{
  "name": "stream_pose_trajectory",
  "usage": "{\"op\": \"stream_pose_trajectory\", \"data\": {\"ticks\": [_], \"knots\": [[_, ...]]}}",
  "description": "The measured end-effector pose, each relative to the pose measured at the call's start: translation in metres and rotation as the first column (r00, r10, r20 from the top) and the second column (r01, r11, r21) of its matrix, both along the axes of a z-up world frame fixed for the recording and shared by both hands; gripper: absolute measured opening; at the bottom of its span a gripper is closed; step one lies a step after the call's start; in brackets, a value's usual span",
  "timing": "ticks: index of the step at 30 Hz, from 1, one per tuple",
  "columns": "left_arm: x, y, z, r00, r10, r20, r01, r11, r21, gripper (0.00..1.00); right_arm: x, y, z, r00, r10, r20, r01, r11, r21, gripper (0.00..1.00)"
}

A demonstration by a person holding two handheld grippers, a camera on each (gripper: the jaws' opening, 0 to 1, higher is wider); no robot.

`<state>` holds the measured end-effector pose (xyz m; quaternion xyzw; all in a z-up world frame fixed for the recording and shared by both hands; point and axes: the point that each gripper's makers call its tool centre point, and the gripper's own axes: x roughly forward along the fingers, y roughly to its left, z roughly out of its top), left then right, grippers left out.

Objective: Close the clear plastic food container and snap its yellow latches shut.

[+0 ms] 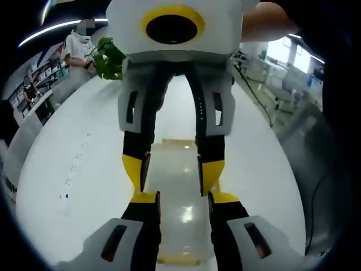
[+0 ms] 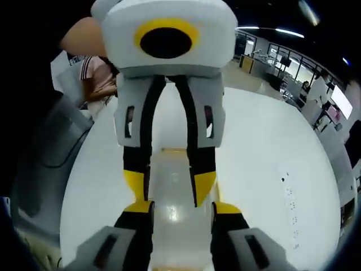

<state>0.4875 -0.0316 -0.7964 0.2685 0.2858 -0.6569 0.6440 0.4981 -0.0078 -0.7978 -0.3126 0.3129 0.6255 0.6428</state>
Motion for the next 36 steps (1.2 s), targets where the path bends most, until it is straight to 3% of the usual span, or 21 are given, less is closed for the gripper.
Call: {"op": "stream_pose_trajectory", "data": {"ticks": [13,20,23,26,31,36], "knots": [[-0.006,0.001,-0.001,0.999,-0.013,0.048,0.012,1.0,0.012,0.33,0.007,-0.001,-0.005,0.999,0.032,0.024,-0.031,0.999,-0.043,0.42],[-0.016,0.0,-0.006,0.995,-0.029,0.093,0.026,0.999,0.035,0.37,0.012,-0.003,-0.01,0.999,0.034,-0.002,-0.034,0.998,-0.059,0.47],[-0.015,0.002,-0.006,0.987,-0.03,0.158,0.023,0.999,0.047,0.36,0.012,-0.004,-0.01,0.999,0.043,-0.007,-0.043,0.997,-0.063,0.49],[-0.02,0.0,-0.005,0.986,-0.015,0.166,0.01,1.0,0.029,0.38,0.016,-0.005,-0.01,0.999,0.051,-0.004,-0.051,0.996,-0.073,0.49],[-0.022,0.002,-0.011,0.966,-0.032,0.257,0.013,0.997,0.077,0.37,0.02,-0.006,-0.012,0.998,0.061,-0.021,-0.062,0.995,-0.081,0.51],[-0.024,0.004,-0.014,0.955,-0.026,0.296,-0.002,0.996,0.093,0.36,0.018,-0.007,-0.015,0.996,0.047,-0.079,-0.053,0.996,-0.077,0.55]]}}
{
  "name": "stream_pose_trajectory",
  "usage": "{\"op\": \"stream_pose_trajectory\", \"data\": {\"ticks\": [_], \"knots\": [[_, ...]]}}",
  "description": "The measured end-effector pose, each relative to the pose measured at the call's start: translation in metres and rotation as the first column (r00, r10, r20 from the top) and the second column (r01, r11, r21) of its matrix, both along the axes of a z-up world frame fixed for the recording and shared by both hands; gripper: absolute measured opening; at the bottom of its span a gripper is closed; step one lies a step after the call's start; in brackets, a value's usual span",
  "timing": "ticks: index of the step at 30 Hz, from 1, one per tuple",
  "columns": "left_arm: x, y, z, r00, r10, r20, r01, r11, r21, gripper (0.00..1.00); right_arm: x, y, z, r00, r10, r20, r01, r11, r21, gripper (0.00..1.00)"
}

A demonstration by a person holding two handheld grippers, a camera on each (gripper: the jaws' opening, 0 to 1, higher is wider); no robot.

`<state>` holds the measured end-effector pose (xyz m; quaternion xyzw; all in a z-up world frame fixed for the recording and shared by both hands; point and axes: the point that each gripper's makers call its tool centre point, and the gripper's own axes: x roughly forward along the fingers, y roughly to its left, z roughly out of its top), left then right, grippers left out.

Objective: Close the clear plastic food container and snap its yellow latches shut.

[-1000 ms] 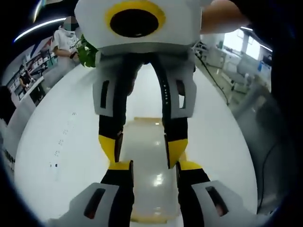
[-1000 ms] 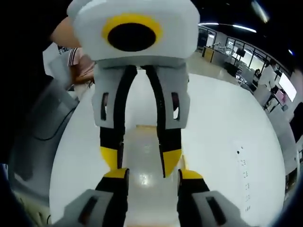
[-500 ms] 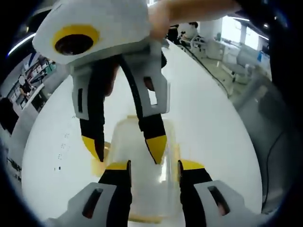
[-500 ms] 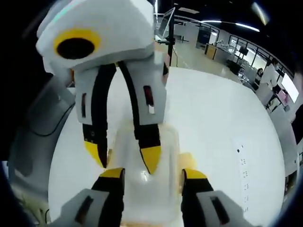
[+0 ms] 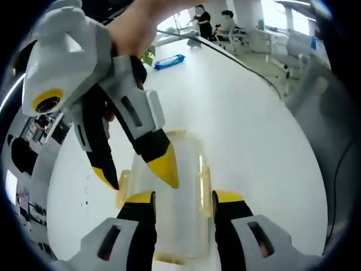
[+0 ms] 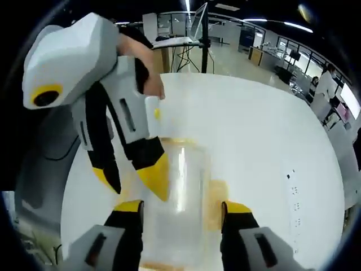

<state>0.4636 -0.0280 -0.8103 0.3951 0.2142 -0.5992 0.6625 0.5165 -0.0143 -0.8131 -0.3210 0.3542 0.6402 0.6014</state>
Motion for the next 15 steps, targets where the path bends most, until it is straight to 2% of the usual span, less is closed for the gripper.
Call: {"op": "stream_pose_trajectory", "data": {"ticks": [4,6,8,9,10,15], "knots": [[0.001,0.0,-0.004,0.999,0.018,0.044,-0.018,1.0,-0.002,0.37,-0.002,0.002,0.0,1.0,0.018,-0.011,-0.018,1.0,0.004,0.53],[0.001,0.0,-0.008,0.997,0.025,0.07,-0.026,1.0,0.006,0.37,-0.004,0.002,-0.003,0.998,0.013,-0.057,-0.013,1.0,-0.009,0.52],[0.002,0.0,-0.008,0.993,0.028,0.112,-0.029,1.0,0.005,0.37,-0.002,0.002,-0.004,0.998,0.015,-0.069,-0.016,1.0,-0.015,0.51],[0.004,0.001,-0.009,0.985,-0.001,0.171,-0.004,1.0,0.031,0.37,-0.002,0.002,-0.004,0.997,0.015,-0.08,-0.016,1.0,-0.019,0.52],[0.003,0.0,-0.01,0.98,-0.015,0.199,0.007,0.999,0.041,0.37,-0.002,0.002,-0.004,0.996,0.021,-0.086,-0.022,1.0,-0.021,0.51],[0.003,-0.001,-0.011,0.976,0.038,0.214,-0.04,0.999,0.006,0.36,-0.003,0.002,-0.006,0.99,0.036,-0.136,-0.045,0.997,-0.06,0.5]]}}
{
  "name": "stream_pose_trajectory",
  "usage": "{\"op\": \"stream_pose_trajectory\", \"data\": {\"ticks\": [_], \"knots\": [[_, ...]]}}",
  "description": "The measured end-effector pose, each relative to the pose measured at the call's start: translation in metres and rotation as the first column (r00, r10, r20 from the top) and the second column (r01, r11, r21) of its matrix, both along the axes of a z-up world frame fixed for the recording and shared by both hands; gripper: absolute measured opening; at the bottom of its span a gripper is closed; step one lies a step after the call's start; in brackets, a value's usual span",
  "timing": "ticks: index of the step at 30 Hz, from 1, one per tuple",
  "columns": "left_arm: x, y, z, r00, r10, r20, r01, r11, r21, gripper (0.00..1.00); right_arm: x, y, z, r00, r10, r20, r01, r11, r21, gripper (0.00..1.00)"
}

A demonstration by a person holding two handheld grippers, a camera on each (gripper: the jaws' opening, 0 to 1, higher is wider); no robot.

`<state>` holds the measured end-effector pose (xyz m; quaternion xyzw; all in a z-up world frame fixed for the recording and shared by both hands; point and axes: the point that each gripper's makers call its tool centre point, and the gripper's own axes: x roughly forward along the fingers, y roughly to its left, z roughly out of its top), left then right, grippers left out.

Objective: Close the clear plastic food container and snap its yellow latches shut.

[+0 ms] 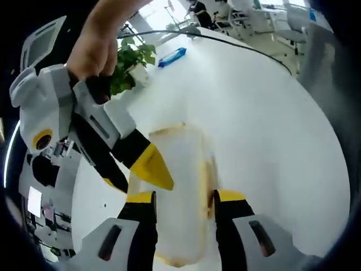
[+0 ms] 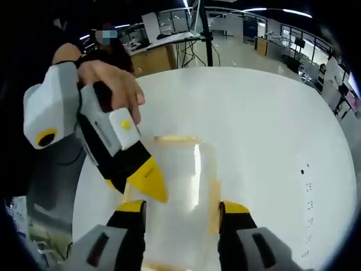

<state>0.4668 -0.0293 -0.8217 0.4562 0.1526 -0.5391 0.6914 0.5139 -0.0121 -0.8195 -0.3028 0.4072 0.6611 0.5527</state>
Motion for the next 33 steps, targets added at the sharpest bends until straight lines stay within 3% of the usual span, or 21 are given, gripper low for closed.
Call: {"op": "stream_pose_trajectory", "data": {"ticks": [9,15,23,27,29,33], "knots": [[0.002,-0.004,-0.004,0.999,-0.004,0.05,0.003,1.0,0.007,0.32,-0.004,0.0,-0.004,0.998,0.02,-0.067,-0.021,1.0,-0.017,0.5],[-0.001,-0.005,-0.001,1.0,0.0,0.006,0.0,1.0,-0.02,0.33,-0.01,0.004,-0.004,0.995,0.052,-0.083,-0.053,0.998,-0.014,0.5],[0.002,-0.004,-0.001,0.999,0.034,0.014,-0.033,0.999,-0.034,0.32,-0.008,0.005,-0.005,0.994,0.059,-0.091,-0.063,0.997,-0.035,0.5],[-0.001,0.001,-0.001,1.0,-0.01,0.006,0.01,0.999,-0.036,0.32,-0.012,0.006,-0.005,0.996,0.026,-0.091,-0.032,0.997,-0.071,0.5],[-0.006,0.002,-0.001,1.0,-0.031,0.002,0.031,0.999,-0.036,0.32,-0.017,0.007,-0.006,0.993,-0.007,-0.118,-0.003,0.996,-0.085,0.49],[-0.01,0.003,-0.001,0.999,-0.05,-0.006,0.05,0.998,-0.036,0.33,-0.02,0.009,-0.008,0.994,0.012,-0.11,-0.026,0.992,-0.121,0.49]]}}
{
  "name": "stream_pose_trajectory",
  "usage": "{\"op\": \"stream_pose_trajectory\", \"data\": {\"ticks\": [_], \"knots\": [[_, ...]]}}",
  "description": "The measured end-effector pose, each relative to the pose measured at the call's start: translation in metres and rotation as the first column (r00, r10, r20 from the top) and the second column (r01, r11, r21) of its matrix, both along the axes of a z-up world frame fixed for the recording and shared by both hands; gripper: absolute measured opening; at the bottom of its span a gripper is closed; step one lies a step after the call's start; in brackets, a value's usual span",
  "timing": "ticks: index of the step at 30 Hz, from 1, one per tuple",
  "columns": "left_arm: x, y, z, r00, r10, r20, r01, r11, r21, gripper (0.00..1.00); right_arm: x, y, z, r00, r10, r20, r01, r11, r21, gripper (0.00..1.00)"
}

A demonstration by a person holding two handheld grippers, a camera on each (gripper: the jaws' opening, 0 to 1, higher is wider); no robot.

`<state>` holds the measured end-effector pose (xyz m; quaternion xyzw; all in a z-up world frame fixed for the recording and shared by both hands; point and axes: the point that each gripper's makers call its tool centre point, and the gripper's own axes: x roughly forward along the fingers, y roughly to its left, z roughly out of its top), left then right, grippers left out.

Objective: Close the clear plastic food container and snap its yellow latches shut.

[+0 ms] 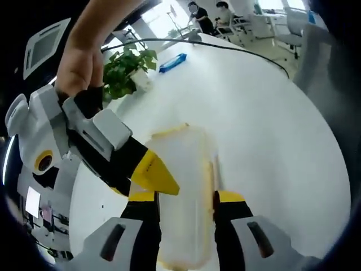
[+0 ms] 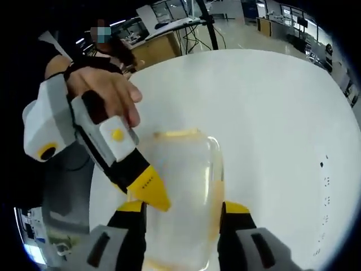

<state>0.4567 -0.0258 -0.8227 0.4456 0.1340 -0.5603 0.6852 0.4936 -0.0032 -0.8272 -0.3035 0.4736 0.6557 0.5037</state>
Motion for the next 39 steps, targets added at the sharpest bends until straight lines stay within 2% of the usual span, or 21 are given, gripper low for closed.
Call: {"op": "stream_pose_trajectory", "data": {"ticks": [4,8,12,15,17,19,20,21,22,23,24,25,28,30,33,36,39], "knots": [[-0.003,-0.001,0.001,0.999,-0.027,-0.026,0.027,1.0,-0.015,0.35,-0.001,-0.001,0.0,1.0,0.019,-0.011,-0.018,1.0,0.015,0.5],[-0.004,-0.001,0.001,0.999,-0.04,-0.023,0.04,0.999,-0.01,0.37,0.0,-0.002,-0.001,0.999,0.015,-0.03,-0.014,0.999,0.043,0.51],[-0.004,0.001,0.002,0.999,-0.044,-0.02,0.044,0.999,0.002,0.38,-0.001,0.001,-0.003,0.997,-0.024,-0.072,0.028,0.998,0.056,0.54],[-0.005,0.0,0.004,0.998,-0.038,-0.046,0.038,0.999,0.0,0.38,-0.005,0.003,-0.006,0.992,-0.088,-0.092,0.093,0.995,0.049,0.6],[-0.006,0.0,0.005,0.998,-0.039,-0.059,0.04,0.999,0.012,0.38,-0.005,0.003,-0.006,0.992,-0.088,-0.086,0.094,0.994,0.063,0.61],[-0.009,0.002,0.007,0.993,-0.006,-0.121,0.01,1.0,0.026,0.38,-0.003,0.002,-0.003,0.995,-0.086,-0.052,0.089,0.994,0.067,0.62],[-0.007,0.001,0.013,0.995,-0.012,-0.103,0.014,1.0,0.019,0.37,-0.002,0.001,-0.003,0.996,-0.084,-0.042,0.087,0.994,0.061,0.64],[-0.01,0.0,0.018,0.994,-0.019,-0.105,0.021,1.0,0.013,0.36,0.003,-0.002,-0.001,0.998,-0.049,0.029,0.048,0.997,0.054,0.66],[-0.011,0.0,0.021,0.994,-0.02,-0.104,0.022,1.0,0.017,0.33,0.002,-0.003,0.0,0.998,-0.046,0.034,0.044,0.998,0.055,0.68],[-0.011,0.0,0.024,0.995,-0.015,-0.094,0.018,0.999,0.027,0.34,0.0,-0.001,0.005,0.997,-0.072,0.001,0.072,0.996,0.06,0.7],[-0.012,-0.001,0.026,0.996,-0.017,-0.092,0.019,0.999,0.026,0.36,0.0,0.003,0.009,0.99,-0.135,-0.028,0.137,0.988,0.071,0.73],[-0.013,-0.002,0.027,0.995,-0.015,-0.099,0.017,1.0,0.022,0.39,0.003,0.002,0.012,0.992,-0.129,-0.017,0.13,0.989,0.069,0.77],[-0.015,0.003,0.022,0.995,-0.006,-0.102,0.011,0.999,0.05,0.43,0.004,0.002,0.017,0.992,-0.124,0.009,0.123,0.989,0.079,0.74],[-0.018,0.004,0.022,0.994,-0.006,-0.106,0.012,0.998,0.054,0.41,0.0,0.001,0.018,0.991,-0.131,-0.008,0.131,0.988,0.076,0.74],[-0.017,0.007,0.024,0.994,-0.004,-0.11,0.011,0.998,0.058,0.44,-0.005,0.001,0.016,0.992,-0.127,-0.005,0.127,0.99,0.067,0.76],[-0.011,0.01,0.029,0.993,0.01,-0.115,-0.004,0.999,0.051,0.45,-0.006,0.006,0.02,0.987,-0.159,-0.032,0.161,0.983,0.092,0.85],[-0.007,0.014,0.032,0.994,0.022,-0.11,-0.017,0.999,0.049,0.44,-0.001,0.006,0.022,0.99,-0.136,0.021,0.134,0.987,0.093,0.78]]}}
